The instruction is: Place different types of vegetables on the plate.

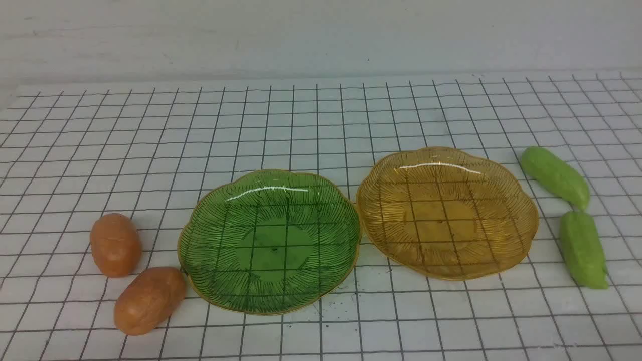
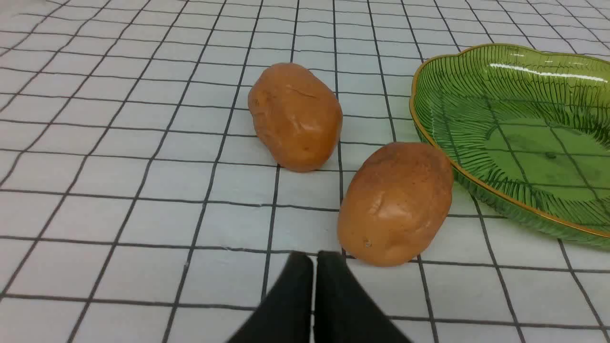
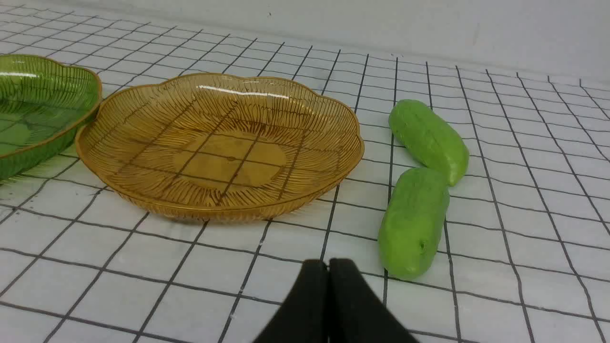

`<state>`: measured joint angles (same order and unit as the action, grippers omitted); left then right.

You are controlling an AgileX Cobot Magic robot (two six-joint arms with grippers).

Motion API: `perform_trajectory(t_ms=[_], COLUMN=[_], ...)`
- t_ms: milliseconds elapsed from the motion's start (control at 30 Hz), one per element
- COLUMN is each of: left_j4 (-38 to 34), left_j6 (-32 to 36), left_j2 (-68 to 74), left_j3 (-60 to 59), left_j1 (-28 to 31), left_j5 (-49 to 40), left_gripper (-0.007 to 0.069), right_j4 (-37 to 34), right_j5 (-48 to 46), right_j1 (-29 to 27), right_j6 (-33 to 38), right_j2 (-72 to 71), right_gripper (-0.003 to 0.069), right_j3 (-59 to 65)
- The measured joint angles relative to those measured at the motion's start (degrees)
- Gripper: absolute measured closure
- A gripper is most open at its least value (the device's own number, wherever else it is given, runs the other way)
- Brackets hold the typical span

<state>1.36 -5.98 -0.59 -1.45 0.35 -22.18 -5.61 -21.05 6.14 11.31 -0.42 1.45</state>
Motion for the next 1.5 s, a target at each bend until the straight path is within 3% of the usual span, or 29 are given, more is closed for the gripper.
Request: perform_trajectory(t_ms=[1500], left_j4=[0.1], left_j6=[0.0], left_j2=[0.0], left_j3=[0.0], left_j1=[0.0], left_j5=[0.0], left_gripper=[0.0632], right_j4=[-0.1], right_j5=[0.0], right_j1=[0.0], right_j6=[0.0], right_j2=[0.0], right_gripper=[0.0673], right_j3=[0.0])
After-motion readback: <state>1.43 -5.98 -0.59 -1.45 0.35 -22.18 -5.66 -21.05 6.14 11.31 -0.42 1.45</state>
